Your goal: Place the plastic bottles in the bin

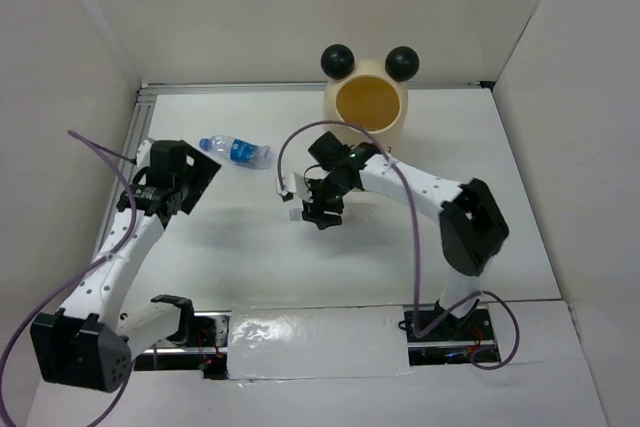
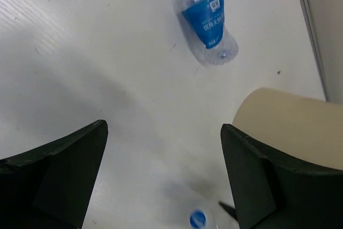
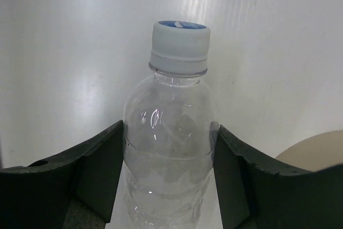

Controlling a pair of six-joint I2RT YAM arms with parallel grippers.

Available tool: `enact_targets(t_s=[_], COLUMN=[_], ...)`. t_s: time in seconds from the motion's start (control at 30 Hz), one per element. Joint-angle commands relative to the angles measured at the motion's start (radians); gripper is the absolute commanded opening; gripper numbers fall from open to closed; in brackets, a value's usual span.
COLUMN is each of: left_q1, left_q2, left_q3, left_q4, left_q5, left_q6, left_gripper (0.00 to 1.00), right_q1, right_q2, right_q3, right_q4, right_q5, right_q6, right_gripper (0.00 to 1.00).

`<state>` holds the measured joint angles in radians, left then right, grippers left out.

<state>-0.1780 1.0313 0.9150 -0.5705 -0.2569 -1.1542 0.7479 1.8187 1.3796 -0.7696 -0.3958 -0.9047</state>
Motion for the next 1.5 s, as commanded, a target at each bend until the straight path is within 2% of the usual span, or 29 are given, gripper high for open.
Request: enact_targets(t_s=[0.0, 0.03, 0.1, 0.27, 0.37, 0.47, 0.53, 0.6, 0.67, 0.73, 0.9, 0.93, 0.97, 1.07, 1.2, 1.3, 1.47], left_q1=[0.135, 0.147, 0.166, 0.190, 0.190, 0.190, 0.181, 0.181, 0.170, 0.161, 0.152, 0.140, 0.140, 0.118, 0.091, 0.081, 0.081], left_q2=[0.070, 0.120, 0.171, 0.312, 0.364, 0.415, 0.443, 0.486, 0.509, 0.532, 0.579, 0.579, 0.605, 0.631, 0.677, 0.743, 0.919], left_q3=[0.008, 0.024, 0.041, 0.107, 0.128, 0.153, 0.165, 0.192, 0.203, 0.203, 0.225, 0.238, 0.248, 0.288, 0.344, 0.413, 0.574], left_q4=[0.128, 0.138, 0.155, 0.216, 0.242, 0.267, 0.276, 0.276, 0.276, 0.276, 0.285, 0.285, 0.285, 0.307, 0.307, 0.253, 0.132], left_q5=[0.259, 0.277, 0.309, 0.393, 0.403, 0.403, 0.403, 0.403, 0.403, 0.389, 0.360, 0.349, 0.340, 0.306, 0.214, 0.159, 0.148], left_q6=[0.051, 0.051, 0.051, -0.012, -0.035, -0.044, -0.044, -0.044, -0.044, -0.053, -0.062, -0.062, -0.062, -0.073, -0.091, -0.079, -0.039], left_gripper=[0.99, 0.99, 0.99, 0.99, 0.99, 0.99, 0.99, 0.99, 0.99, 0.99, 0.99, 0.99, 0.99, 0.99, 0.99, 0.99, 0.99], right_q1=[-0.045, -0.065, -0.076, -0.171, -0.252, -0.333, -0.383, -0.465, -0.513, -0.570, -0.637, -0.648, -0.648, -0.670, -0.690, -0.754, -0.893], right_q2=[-0.232, -0.258, -0.306, -0.345, -0.364, -0.377, -0.359, -0.308, -0.267, -0.233, -0.101, -0.101, -0.090, -0.125, -0.255, -0.395, -0.579], right_q3=[0.074, 0.093, 0.136, 0.373, 0.404, 0.372, 0.372, 0.384, 0.384, 0.384, 0.441, 0.452, 0.452, 0.470, 0.464, 0.357, 0.204], right_q4=[-0.135, -0.152, -0.152, -0.110, 0.074, 0.245, 0.276, 0.219, 0.226, 0.227, 0.087, 0.075, 0.055, -0.008, -0.059, -0.030, 0.073], right_q5=[-0.302, -0.389, -0.457, -0.688, -0.782, -0.811, -0.843, -0.932, -0.977, -1.019, -1.075, -1.084, -1.095, -1.129, -1.140, -1.184, -1.196], right_q6=[-0.088, -0.101, -0.102, -0.031, 0.075, 0.075, 0.035, -0.130, -0.213, -0.249, -0.427, -0.427, -0.440, -0.441, -0.328, -0.246, -0.096], right_gripper=[0.41, 0.41, 0.41, 0.39, 0.39, 0.42, 0.45, 0.45, 0.47, 0.49, 0.63, 0.71, 1.00, 1.00, 1.00, 1.00, 1.00])
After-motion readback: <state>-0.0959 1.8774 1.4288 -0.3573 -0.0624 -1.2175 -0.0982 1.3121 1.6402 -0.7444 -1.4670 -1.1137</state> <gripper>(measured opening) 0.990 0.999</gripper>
